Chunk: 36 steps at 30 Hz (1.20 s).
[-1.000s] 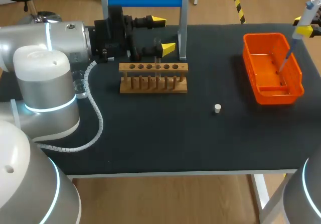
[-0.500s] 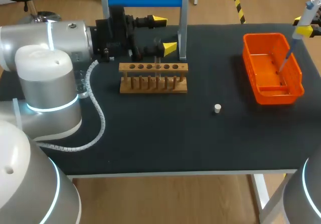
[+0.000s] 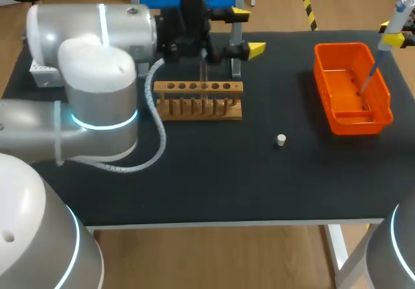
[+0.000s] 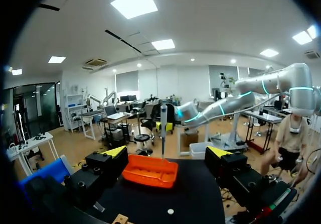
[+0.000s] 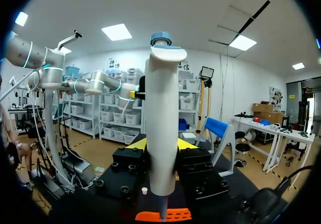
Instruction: Invert the test tube, pick up the pipette, mount the tip to pipette, aspirate from beaker and dispense into the tube, eject the tip, return the pipette, and cap with the stopper.
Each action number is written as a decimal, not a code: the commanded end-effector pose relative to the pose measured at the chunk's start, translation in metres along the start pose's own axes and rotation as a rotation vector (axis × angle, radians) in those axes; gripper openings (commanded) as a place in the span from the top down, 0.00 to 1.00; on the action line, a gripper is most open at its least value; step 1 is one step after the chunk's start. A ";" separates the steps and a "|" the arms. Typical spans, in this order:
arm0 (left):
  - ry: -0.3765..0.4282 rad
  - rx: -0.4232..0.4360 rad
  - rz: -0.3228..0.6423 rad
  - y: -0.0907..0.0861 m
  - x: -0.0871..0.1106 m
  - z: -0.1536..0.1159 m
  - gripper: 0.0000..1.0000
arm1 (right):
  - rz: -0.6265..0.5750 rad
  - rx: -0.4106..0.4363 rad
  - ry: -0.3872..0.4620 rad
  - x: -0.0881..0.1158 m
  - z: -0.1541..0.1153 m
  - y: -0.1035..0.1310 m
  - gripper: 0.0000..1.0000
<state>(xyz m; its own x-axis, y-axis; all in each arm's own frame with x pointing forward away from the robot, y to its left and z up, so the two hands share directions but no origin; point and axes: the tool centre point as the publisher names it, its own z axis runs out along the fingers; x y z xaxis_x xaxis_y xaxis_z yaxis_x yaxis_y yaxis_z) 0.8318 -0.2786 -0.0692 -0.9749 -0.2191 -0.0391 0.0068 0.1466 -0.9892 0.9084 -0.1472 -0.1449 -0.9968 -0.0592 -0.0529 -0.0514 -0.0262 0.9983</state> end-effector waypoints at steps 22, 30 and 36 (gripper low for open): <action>0.036 -0.027 -0.016 -0.026 -0.016 0.145 0.00 | 0.000 0.001 0.005 -0.001 -0.002 0.000 1.00; 0.063 -0.013 -0.005 -0.035 -0.019 0.165 0.73 | 0.000 0.001 0.005 -0.001 -0.002 0.000 1.00; 0.091 -0.005 0.005 -0.041 -0.020 0.177 1.00 | 0.000 0.001 0.005 -0.001 -0.002 0.000 1.00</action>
<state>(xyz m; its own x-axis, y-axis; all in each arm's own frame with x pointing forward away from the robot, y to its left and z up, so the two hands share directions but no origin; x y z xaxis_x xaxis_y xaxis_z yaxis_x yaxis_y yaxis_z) 0.8842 -0.4373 -0.0494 -0.9907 -0.1327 -0.0297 0.0080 0.1610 -0.9869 0.9086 -0.1472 -0.1450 -0.9968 -0.0594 -0.0528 -0.0513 -0.0265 0.9983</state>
